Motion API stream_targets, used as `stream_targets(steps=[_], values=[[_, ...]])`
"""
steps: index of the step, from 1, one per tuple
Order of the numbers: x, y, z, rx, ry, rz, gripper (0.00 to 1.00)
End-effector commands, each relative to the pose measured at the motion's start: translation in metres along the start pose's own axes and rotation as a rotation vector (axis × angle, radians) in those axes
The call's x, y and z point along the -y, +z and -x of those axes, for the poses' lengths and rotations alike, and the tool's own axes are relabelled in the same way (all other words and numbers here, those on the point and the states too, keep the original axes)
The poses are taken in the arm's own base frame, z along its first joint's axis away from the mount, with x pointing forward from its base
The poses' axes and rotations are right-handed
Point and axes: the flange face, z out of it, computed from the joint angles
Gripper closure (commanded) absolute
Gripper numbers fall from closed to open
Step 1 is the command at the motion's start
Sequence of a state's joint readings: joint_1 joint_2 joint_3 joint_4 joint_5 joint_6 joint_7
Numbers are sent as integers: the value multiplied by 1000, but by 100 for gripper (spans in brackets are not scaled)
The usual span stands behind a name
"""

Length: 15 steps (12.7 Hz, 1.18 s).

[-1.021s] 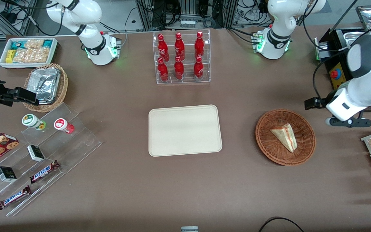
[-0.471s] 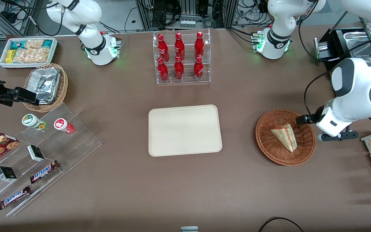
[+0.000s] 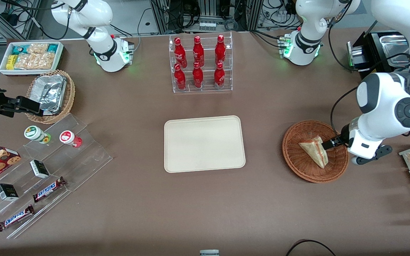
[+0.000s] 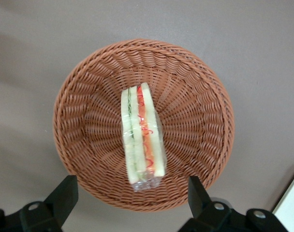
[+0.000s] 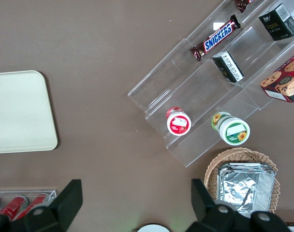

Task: Place sandwich from basket to tray
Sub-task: 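Lower the open left gripper around the sandwich and close it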

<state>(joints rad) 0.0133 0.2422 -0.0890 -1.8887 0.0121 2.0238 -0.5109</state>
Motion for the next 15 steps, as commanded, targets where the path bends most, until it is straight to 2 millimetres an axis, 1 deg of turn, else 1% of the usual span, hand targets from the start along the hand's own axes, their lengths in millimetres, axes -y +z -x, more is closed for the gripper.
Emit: stream_targets(steps=[1, 4, 5, 9, 10, 11, 15], values=[[-17, 15, 10, 4, -38, -4, 0], [-14, 32, 19, -26, -36, 11, 0], [-11, 34, 22, -38, -36, 18, 0], [9, 52, 40, -96, -41, 49, 0], [12, 54, 43, -109, -50, 60, 0], [19, 58, 42, -117, -72, 69, 0], [17, 70, 38, -115, -128, 84, 0]])
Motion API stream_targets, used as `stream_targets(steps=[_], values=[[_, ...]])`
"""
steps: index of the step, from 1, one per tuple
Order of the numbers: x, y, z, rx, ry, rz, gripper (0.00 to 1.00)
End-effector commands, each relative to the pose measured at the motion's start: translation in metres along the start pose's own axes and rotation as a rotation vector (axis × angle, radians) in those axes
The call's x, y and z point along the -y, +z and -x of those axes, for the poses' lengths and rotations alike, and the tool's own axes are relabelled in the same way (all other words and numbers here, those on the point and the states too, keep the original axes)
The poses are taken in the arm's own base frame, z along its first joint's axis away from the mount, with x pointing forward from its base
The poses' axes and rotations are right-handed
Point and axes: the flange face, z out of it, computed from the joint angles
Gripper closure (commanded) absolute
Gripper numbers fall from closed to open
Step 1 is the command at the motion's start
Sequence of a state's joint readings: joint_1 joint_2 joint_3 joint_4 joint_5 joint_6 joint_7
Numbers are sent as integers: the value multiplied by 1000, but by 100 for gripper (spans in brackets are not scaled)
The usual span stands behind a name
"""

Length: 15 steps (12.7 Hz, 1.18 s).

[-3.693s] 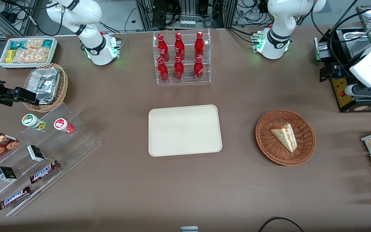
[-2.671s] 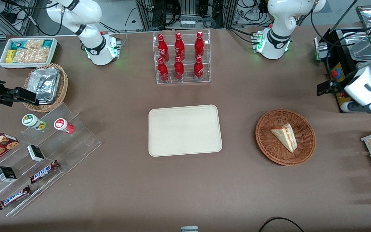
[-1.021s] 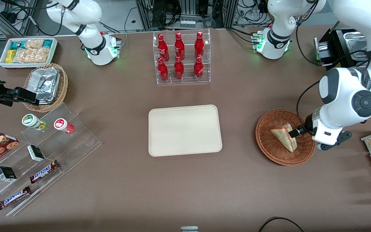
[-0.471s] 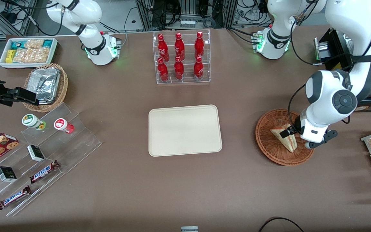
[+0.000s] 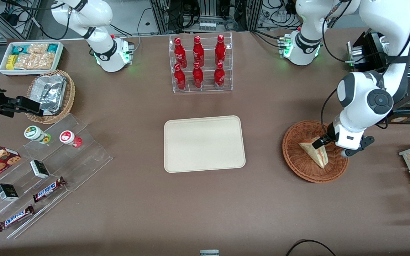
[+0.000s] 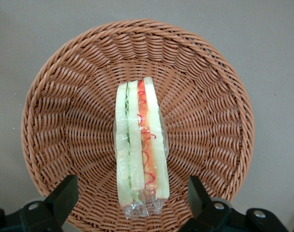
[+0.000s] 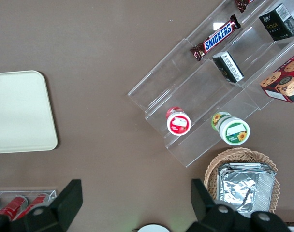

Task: Place sandwich from basket to tray
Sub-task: 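Lower the open left gripper around the sandwich and close it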

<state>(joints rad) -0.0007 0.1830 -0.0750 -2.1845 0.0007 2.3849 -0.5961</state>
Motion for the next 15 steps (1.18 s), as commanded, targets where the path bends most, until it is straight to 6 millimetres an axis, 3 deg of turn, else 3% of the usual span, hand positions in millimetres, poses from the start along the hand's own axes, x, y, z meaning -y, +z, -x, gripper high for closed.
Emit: stream_targets(steps=[1, 9, 10, 11, 12, 15], values=[[-2, 8, 4, -11, -49, 20, 0], [-6, 50, 3, 5, -84, 19, 0], [-6, 53, 4, 12, -90, 20, 13], [-5, 52, 4, 22, -102, 24, 63], [-6, 50, 5, 27, -100, 22, 98], [-12, 26, 1, 75, -76, -11, 100]])
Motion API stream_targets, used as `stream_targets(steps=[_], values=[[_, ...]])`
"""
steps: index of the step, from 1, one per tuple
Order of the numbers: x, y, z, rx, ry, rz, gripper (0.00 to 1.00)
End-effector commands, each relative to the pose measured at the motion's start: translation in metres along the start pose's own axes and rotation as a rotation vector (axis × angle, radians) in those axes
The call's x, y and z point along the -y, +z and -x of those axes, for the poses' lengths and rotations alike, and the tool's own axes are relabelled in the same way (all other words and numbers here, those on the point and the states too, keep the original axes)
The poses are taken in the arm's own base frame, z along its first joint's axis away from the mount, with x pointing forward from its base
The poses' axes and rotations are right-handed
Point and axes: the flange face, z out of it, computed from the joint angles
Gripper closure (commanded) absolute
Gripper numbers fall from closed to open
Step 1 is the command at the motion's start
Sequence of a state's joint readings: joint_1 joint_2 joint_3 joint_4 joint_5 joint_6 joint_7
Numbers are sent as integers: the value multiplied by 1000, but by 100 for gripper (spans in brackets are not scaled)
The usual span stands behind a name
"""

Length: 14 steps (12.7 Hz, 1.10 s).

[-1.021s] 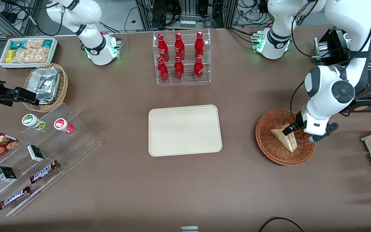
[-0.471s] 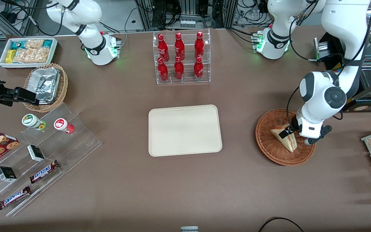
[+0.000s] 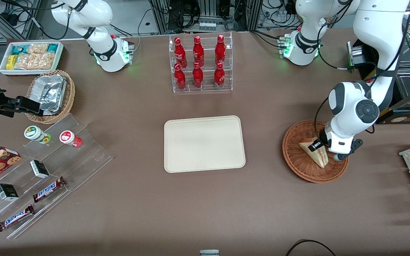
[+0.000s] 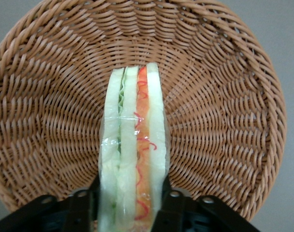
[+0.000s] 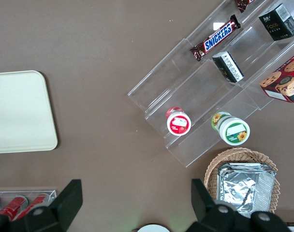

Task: Place sandwich from basket to tray
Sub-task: 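Lower the open left gripper around the sandwich and close it, then lift the sandwich and carry it over the cream tray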

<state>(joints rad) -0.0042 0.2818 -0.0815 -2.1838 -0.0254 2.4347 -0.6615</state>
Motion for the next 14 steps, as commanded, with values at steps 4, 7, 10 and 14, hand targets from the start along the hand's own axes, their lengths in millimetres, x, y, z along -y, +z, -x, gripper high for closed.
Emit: stream_targets(steps=[4, 7, 10, 14], values=[[-33, -75, 0, 65, 79, -40, 100], [-69, -95, 16, 70, 206, -34, 100], [-118, -99, 52, 37, 327, -47, 100], [-191, -75, 108, 53, 447, -44, 100]])
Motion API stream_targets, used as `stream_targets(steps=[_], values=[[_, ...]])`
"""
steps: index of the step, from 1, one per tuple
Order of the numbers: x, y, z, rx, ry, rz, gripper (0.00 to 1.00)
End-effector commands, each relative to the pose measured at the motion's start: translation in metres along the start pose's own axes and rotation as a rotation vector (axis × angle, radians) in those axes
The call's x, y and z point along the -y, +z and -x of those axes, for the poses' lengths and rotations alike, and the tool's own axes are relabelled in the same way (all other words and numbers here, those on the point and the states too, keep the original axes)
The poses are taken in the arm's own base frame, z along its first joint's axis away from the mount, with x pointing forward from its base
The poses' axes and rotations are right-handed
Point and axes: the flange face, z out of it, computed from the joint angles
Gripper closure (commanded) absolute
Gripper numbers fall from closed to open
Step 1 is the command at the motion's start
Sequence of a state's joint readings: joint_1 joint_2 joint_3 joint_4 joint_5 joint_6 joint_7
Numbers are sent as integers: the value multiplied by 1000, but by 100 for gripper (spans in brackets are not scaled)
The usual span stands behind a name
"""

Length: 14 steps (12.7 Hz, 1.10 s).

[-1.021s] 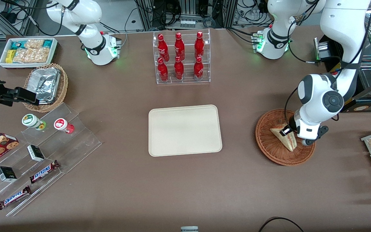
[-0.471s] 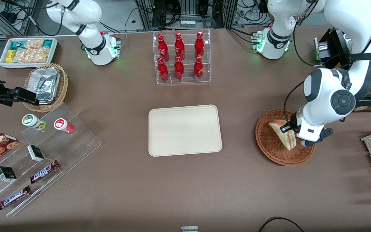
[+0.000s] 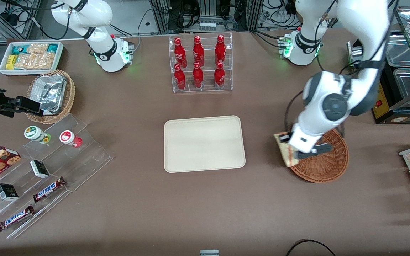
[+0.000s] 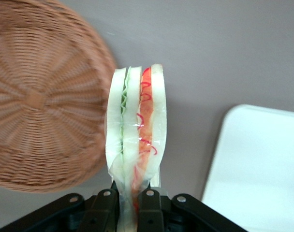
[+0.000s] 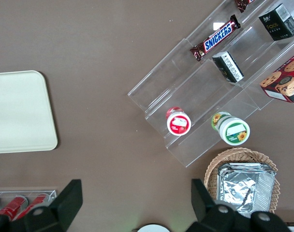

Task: Place sandwich from basket to tray
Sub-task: 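Lift the sandwich and carry it over the cream tray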

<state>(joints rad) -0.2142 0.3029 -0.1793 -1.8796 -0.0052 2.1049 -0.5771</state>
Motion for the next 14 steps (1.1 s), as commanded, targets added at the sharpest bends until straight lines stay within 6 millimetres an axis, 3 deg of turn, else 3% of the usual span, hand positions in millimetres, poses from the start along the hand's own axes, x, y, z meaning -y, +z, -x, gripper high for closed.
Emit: stream_targets(steps=[1, 5, 10, 14], values=[[-63, 13, 5, 10, 63, -1, 100], [-153, 42, 29, 8, 60, 4, 100], [-225, 58, 57, 51, 87, -21, 100], [-255, 65, 70, 48, 97, -5, 100]])
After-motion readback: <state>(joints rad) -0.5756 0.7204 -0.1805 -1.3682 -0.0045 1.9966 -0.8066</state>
